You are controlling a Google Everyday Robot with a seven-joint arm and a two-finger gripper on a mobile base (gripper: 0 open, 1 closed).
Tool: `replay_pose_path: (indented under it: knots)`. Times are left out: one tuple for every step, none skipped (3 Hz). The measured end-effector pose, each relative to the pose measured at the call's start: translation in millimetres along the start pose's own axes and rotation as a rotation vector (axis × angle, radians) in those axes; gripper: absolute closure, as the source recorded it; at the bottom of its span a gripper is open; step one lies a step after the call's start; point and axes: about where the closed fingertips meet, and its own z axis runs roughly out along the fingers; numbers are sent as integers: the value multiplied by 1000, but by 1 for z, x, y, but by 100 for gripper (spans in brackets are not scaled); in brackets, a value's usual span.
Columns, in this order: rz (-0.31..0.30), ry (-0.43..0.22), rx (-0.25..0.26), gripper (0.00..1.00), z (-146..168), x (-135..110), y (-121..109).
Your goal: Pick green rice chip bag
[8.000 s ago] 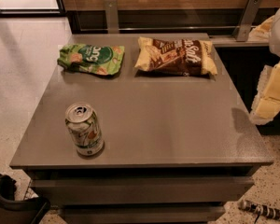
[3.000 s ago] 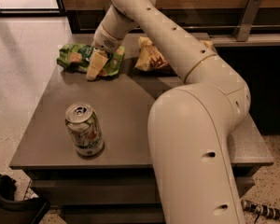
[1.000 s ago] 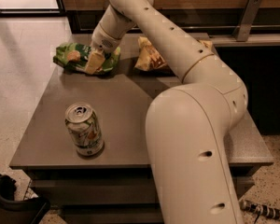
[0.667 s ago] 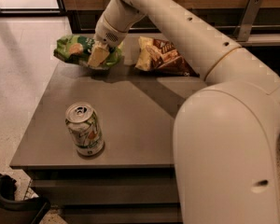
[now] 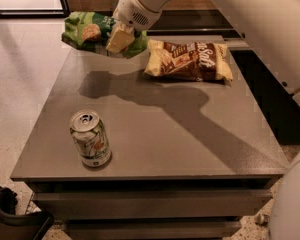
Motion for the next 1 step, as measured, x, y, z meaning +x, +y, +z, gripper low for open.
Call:
replay_pose_path:
  knots:
    - [-19, -17, 24, 100, -18, -4, 1]
